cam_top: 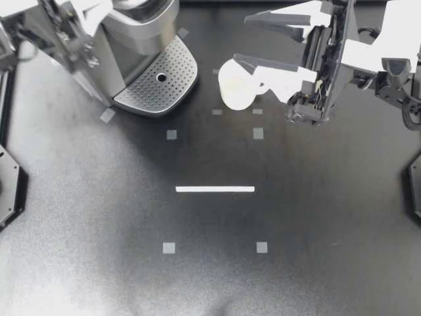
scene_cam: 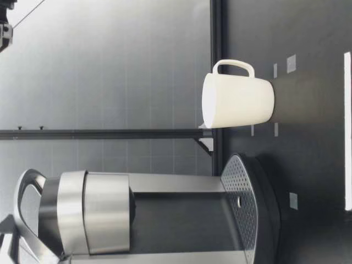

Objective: Place the coffee capsule inside the capsule container, then place the cup onto the center of the cup tray.

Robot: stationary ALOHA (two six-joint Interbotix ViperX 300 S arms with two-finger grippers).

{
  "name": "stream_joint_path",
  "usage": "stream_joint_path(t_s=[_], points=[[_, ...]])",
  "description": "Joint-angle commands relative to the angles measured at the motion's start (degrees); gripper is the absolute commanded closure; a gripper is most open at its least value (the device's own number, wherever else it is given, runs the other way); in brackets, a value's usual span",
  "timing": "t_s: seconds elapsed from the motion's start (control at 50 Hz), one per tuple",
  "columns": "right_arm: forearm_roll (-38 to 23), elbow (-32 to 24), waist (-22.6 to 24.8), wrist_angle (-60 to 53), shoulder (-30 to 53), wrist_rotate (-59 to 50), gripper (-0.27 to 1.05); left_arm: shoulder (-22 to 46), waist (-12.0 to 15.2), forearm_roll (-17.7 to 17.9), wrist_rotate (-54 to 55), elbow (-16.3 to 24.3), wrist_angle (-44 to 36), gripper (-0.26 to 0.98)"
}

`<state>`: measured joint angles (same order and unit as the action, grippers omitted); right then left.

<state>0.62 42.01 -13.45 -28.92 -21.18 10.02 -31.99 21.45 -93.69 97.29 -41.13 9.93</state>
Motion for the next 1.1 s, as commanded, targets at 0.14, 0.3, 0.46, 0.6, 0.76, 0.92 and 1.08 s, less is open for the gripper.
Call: stream_joint_path(t_s=[0.14,0.3,0.46,0.6,0.76,0.92,1.08], points=[[0.09,-0.35,0.79,-0.53,-1.58,-0.09,0.14,0.79,-1.85,0.18,0.35,1.32,2.72,0.6],[0.09,0.35,0.88,-0.44,-2.37,-0.09,0.14,2.11,-1.85,0.18,0.35,1.58,2.81,0.6],[0.09,0.79,0.88,-0.35,-2.9,-0.09,0.14,4.39,-2.2,0.26,0.62,1.85,2.72,0.6],[0.09,0.97,0.88,0.26,-2.9,0.0,0.14,6.94,-3.96,0.26,0.26,3.52,3.34,0.6],[0.09,0.62,0.88,5.54,-3.34,0.0,0.15,9.05,-7.12,0.26,-2.55,6.5,10.63,0.6],[0.09,-0.62,0.88,14.59,-4.31,0.18,0.15,10.11,-9.4,3.25,-10.37,9.93,19.6,0.6],[-0.26,-4.39,-1.05,30.85,-4.31,0.44,0.15,10.28,-9.76,15.73,-24.7,13.27,25.05,0.6]])
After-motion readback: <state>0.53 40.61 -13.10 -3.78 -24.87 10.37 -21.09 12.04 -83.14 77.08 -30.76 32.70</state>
